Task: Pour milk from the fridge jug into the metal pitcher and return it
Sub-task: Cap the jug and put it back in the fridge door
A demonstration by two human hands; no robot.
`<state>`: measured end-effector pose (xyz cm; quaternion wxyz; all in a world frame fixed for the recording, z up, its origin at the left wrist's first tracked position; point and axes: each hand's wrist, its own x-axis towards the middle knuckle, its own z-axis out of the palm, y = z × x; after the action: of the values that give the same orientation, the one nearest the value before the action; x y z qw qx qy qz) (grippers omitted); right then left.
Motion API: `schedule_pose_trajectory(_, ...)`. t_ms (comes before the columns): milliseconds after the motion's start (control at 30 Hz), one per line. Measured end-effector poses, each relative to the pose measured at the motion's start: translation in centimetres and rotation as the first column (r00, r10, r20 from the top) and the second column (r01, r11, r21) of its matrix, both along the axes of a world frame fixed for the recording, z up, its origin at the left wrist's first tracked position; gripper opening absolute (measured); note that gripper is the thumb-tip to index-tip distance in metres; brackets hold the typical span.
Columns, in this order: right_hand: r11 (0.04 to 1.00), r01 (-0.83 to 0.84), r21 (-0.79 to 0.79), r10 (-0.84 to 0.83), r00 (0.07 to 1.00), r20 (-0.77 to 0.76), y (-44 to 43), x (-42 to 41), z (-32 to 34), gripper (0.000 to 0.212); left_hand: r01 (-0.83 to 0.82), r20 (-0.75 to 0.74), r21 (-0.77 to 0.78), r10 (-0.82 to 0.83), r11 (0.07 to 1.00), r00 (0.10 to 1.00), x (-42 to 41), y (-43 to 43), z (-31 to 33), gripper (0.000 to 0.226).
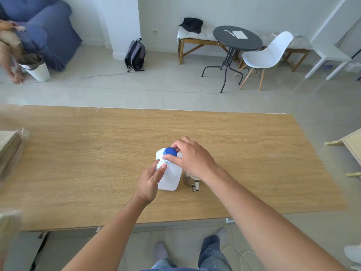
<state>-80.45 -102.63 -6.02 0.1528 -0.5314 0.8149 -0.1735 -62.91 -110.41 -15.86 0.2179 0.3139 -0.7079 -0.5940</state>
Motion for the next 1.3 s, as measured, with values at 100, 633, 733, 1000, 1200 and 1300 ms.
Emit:
schedule_pose_trajectory(100, 0.996, -0.066, 0.052, 0.071, 0.992, -0.106, -0.5, 0.6, 0.8, 0.049, -0.015, -0.003, 0.005, 0.015, 1.000, 1.000, 0.0, 0.1, 0.2, 0.049)
schedule_pose_trajectory(633, 0.815, -0.509, 0.276, 0.579, 0.727, -0.370, -2.1, -1.0, 3.5, 0.058, 0.018, -0.016, 0.033, -0.017, 0.999, 1.000, -0.1, 0.2, 0.3, 0.051)
schedule_pose_trajectory(733, 0.794, -0.520, 0.316, 0.608, 0.675, -0.417, -2.5, -1.2, 3.4, 0.032, 0.029, -0.031, 0.038, -0.027, 0.999, 0.999, 0.0, 0.2, 0.2, 0.052)
schedule_pose_trajectory(1000, 0.943, -0.328, 0.047, 0.262, 0.653, -0.711, -1.7, 0.4, -0.7, 0.067, 0.031, -0.028, 0.027, -0.030, 0.999, 0.999, -0.1, 0.3, 0.7, 0.032)
schedule_pose_trajectory(1200, 0.992, -0.119, 0.051, 0.114, 0.619, -0.777, -2.0, 2.3, -1.4, 0.068, 0.037, -0.021, 0.016, -0.037, 0.999, 0.999, -0.2, 0.7, 1.3, 0.033)
schedule_pose_trajectory(1300, 0.993, -0.017, 0.119, 0.098, 0.687, -0.720, -2.7, 3.4, -1.4, 0.067, 0.035, -0.022, 0.008, -0.035, 0.999, 0.999, -0.2, 0.3, 0.8, 0.032)
